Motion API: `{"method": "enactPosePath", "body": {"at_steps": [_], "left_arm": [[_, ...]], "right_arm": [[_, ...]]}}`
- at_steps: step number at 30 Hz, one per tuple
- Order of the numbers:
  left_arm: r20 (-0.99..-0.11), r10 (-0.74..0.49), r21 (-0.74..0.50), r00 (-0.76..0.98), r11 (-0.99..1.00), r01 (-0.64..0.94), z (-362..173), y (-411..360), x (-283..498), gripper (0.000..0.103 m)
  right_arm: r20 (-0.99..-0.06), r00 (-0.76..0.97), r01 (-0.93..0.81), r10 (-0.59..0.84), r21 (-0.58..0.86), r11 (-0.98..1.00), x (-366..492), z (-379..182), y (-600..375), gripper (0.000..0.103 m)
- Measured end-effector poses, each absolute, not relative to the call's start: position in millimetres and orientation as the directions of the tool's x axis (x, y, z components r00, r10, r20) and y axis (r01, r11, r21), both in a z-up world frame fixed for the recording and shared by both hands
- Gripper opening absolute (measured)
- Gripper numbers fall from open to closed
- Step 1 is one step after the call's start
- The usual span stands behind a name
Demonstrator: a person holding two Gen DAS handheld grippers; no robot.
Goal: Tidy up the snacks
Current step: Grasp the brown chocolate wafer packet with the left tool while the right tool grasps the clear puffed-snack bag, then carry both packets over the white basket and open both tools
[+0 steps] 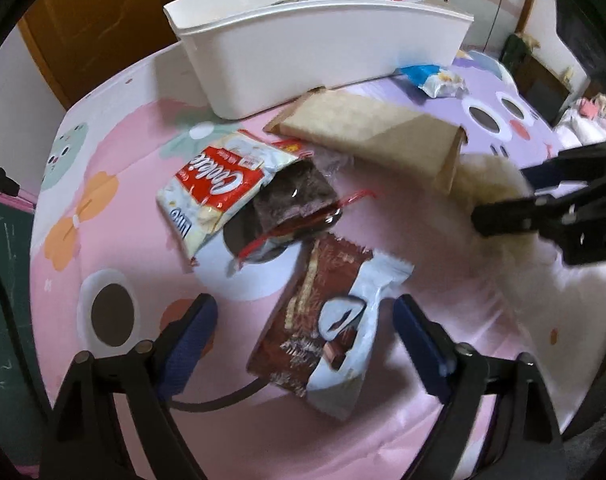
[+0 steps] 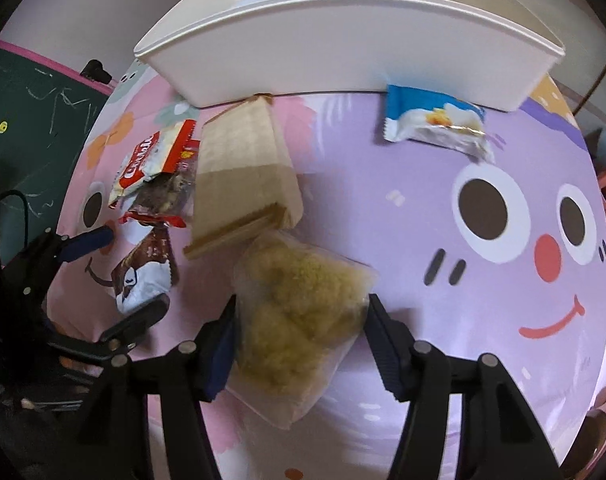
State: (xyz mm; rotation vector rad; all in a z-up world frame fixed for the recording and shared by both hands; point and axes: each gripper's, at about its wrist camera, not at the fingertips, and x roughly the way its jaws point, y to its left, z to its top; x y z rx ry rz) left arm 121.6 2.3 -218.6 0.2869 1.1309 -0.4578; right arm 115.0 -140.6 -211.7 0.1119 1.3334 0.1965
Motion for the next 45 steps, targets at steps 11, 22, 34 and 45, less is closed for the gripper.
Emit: {"method": "enactPosePath", "body": {"at_steps": [11, 22, 34, 45], "left_arm": [[-0.922, -0.220, -0.097, 0.319, 0.928, 0.360, -209, 7, 121, 0.034], [-0.893, -0.260, -0.149, 0.368, 0.941, 0.303, -163, 7, 88, 0.032], [-0.807, -0.253, -0.081, 0.534, 0.943, 0.324, -65, -12, 81, 0.032], [-0.682, -0.236, -0.065, 0.693, 0.962, 0.264, 42, -6, 126, 0.032]], "right_arm": [[-0.959, 0.215, -0.083, 0.187, 0.173, 0.982, 105, -208, -139, 0.056], [-0.936, 0.287, -0.078, 0.205, 0.190, 0.979, 79, -177, -154, 0.055], [-0.878, 0.427, -0.135, 0.215, 0.173, 0.976, 69, -111, -163, 0.055], [-0.732, 0.652, -0.174, 0.196, 0.108, 0.979, 100, 0, -181, 0.055]]}}
